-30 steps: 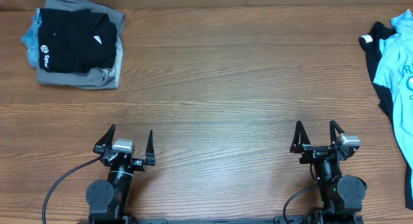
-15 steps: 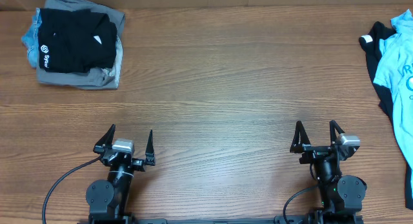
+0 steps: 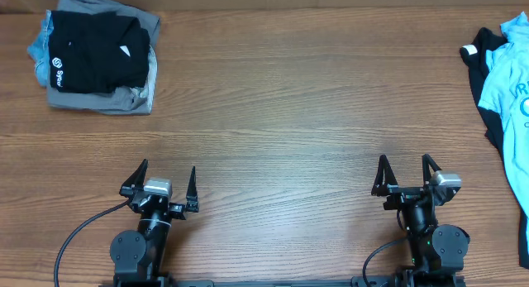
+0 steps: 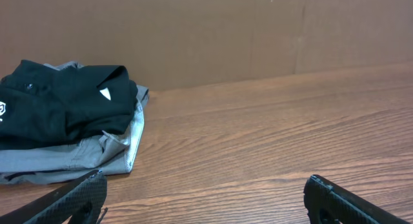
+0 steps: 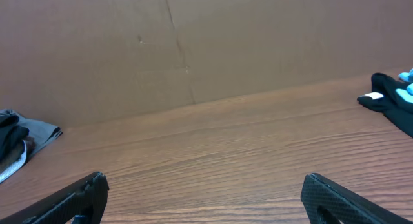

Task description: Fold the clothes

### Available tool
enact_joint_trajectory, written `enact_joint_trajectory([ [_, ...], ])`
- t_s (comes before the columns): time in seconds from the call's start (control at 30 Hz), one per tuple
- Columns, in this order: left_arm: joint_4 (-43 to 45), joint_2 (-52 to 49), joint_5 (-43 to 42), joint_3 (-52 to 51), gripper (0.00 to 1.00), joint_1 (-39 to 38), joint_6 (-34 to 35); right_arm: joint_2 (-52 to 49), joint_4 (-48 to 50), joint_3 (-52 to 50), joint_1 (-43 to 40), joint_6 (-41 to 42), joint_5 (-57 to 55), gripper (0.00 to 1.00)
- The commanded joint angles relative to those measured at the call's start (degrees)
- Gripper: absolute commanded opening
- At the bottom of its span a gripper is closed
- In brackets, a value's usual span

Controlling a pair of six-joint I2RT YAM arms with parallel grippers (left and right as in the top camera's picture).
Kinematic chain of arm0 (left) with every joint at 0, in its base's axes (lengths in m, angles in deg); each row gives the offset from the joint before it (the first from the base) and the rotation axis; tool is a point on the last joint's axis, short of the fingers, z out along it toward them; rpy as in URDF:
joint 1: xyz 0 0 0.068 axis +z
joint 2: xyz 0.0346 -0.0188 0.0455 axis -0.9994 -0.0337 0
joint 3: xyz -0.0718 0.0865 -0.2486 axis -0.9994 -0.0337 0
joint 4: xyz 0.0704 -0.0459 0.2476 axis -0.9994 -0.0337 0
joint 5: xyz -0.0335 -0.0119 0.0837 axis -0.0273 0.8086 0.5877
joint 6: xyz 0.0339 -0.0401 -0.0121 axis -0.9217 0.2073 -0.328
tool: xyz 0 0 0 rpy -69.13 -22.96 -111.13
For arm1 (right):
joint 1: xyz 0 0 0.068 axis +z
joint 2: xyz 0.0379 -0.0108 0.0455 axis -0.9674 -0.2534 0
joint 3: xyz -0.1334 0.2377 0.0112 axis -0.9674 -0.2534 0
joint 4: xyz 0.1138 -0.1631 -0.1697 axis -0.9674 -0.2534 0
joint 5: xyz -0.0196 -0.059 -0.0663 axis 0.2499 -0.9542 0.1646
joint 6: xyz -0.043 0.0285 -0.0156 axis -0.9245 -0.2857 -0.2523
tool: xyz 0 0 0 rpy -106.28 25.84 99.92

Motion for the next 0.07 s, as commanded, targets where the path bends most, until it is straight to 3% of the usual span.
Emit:
enact_joint_trajectory([
  [0.0,-0.2,0.6,0.7,-0.2,1.00,-0.4,-1.3,0.6,0.2,-0.6,-0.2,-0.3,0.3,1.00],
  [0.03,-0.2,0.6,0.7,-0.2,1.00,-0.4,-1.3,0.6,0.2,-0.6,-0.2,-0.3,0.3,1.00],
])
